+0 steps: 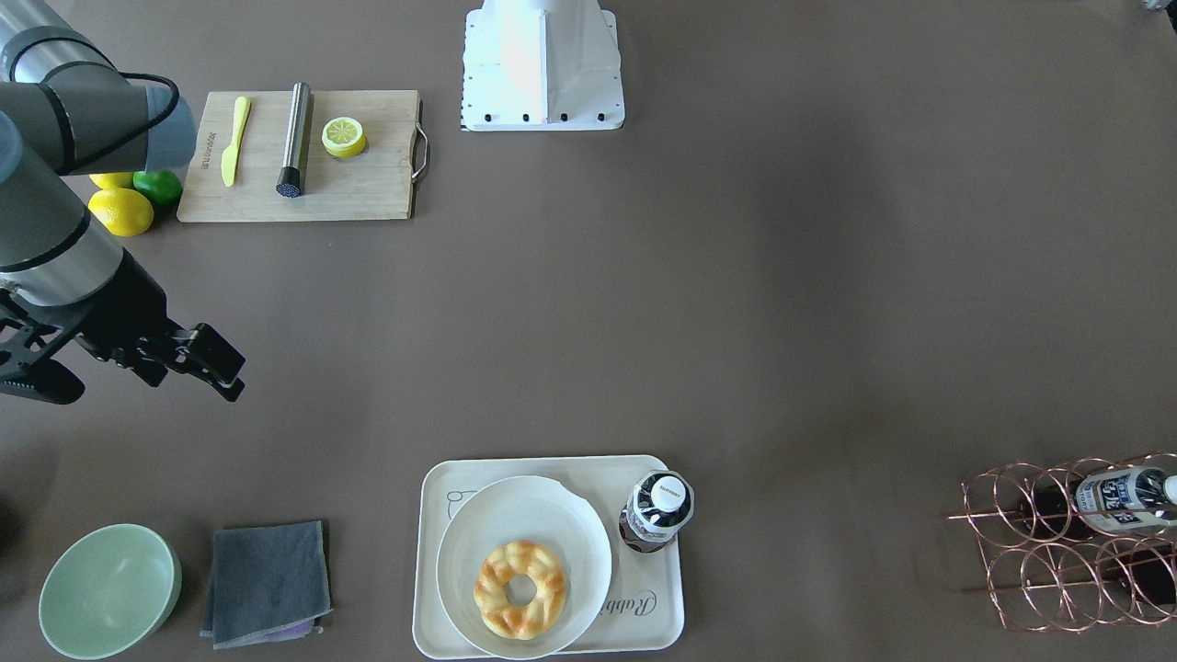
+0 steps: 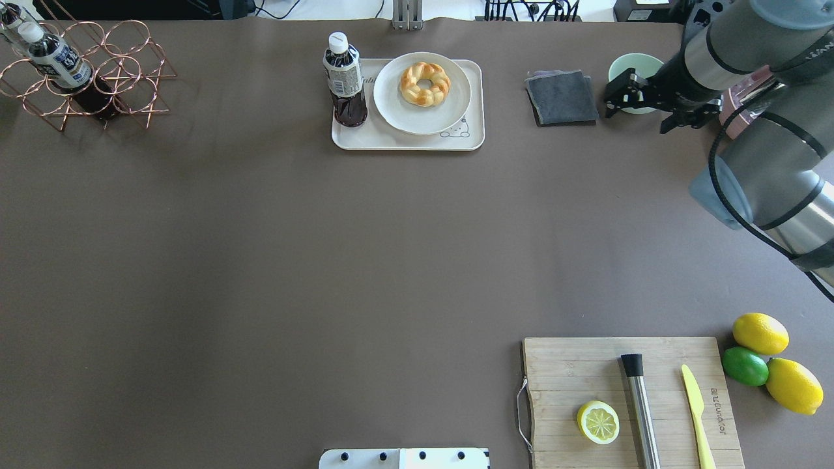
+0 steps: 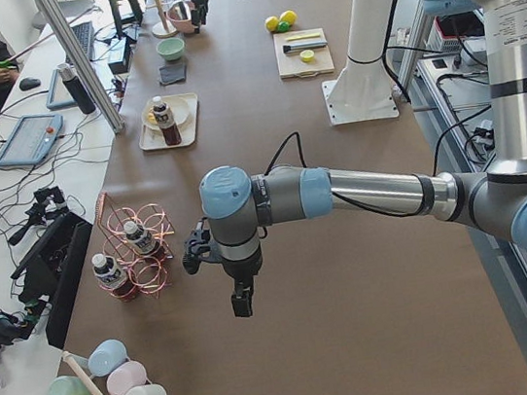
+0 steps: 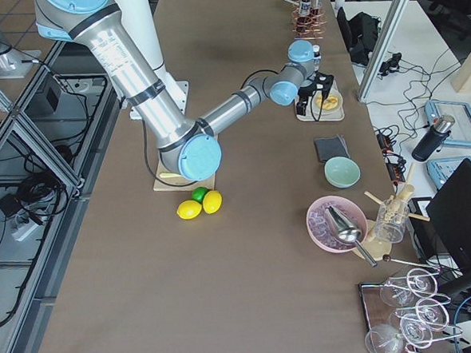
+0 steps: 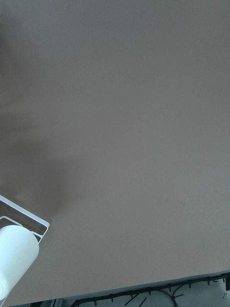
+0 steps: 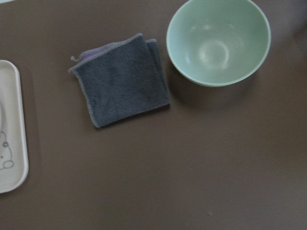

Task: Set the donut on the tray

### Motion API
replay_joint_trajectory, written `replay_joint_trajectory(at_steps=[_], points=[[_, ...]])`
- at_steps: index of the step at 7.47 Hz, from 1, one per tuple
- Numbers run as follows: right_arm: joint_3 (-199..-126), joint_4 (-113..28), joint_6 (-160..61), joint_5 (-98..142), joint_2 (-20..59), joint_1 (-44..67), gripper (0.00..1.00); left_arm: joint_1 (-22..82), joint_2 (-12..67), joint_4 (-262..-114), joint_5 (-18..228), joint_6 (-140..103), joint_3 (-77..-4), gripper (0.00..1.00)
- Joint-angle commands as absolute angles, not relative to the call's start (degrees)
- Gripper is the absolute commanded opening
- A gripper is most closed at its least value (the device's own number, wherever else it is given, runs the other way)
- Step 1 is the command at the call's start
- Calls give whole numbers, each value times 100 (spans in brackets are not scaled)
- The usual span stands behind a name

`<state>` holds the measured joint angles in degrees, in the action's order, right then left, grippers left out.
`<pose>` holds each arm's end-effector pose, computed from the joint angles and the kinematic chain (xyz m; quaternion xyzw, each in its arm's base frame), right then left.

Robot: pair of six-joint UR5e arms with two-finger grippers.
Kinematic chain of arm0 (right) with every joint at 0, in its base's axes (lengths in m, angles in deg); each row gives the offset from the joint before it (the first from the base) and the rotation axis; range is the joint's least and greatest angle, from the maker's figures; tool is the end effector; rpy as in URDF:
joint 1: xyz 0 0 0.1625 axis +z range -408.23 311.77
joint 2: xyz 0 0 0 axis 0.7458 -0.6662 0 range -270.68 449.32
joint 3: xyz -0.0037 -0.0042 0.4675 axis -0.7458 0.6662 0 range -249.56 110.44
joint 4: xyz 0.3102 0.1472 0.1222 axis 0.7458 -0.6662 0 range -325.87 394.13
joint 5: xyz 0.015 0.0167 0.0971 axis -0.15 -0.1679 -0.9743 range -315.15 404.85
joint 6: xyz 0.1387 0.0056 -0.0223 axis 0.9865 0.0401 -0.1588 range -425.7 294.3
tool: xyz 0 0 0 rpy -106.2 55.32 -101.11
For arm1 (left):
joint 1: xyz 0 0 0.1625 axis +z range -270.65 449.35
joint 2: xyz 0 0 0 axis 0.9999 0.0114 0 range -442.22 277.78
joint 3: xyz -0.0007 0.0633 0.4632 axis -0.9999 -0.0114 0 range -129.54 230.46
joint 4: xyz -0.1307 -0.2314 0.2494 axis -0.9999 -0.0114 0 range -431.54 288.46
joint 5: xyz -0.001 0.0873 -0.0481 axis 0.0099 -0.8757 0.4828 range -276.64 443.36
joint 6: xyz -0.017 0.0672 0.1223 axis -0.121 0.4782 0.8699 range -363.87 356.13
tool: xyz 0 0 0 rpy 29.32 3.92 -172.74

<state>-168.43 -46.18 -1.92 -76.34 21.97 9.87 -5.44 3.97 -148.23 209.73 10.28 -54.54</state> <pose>-0.2781 -0.5614 0.4415 0.0410 -0.4202 0.1567 0.8929 -0.0829 -0.3915 0.6800 0.0339 0.3106 0.0718 0.9472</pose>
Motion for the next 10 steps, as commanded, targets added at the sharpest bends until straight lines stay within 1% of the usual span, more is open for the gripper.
replay_joint_trajectory(at_steps=[1, 2, 3, 5, 7, 9, 10], points=[[-17476, -7116, -3172, -7103, 1848, 1249, 100, -548, 392, -14625, 20984, 1028, -5650, 98], [-17503, -7525, -4239, -7004, 1534, 1503, 100, -540, 409, -14625, 20984, 1028, -5633, 98], [-17503, -7512, -4789, -7081, 1053, 1862, 100, -540, 401, -14625, 20984, 1028, -5633, 98], [-17407, -7512, -6080, -7370, 479, 2679, 100, -540, 409, -14625, 20984, 1028, -5642, 98], [-16786, -7494, -7364, -8386, 223, 3716, 100, -540, 453, -14625, 20992, 1028, -5642, 98], [-16222, -7494, -8219, -8689, 204, 4141, 100, -531, 628, -14625, 20992, 1028, -5581, 98], [-16203, -7494, -8222, -8742, 178, 4229, 100, -531, 638, -14633, 21010, 1036, -5633, 98]])
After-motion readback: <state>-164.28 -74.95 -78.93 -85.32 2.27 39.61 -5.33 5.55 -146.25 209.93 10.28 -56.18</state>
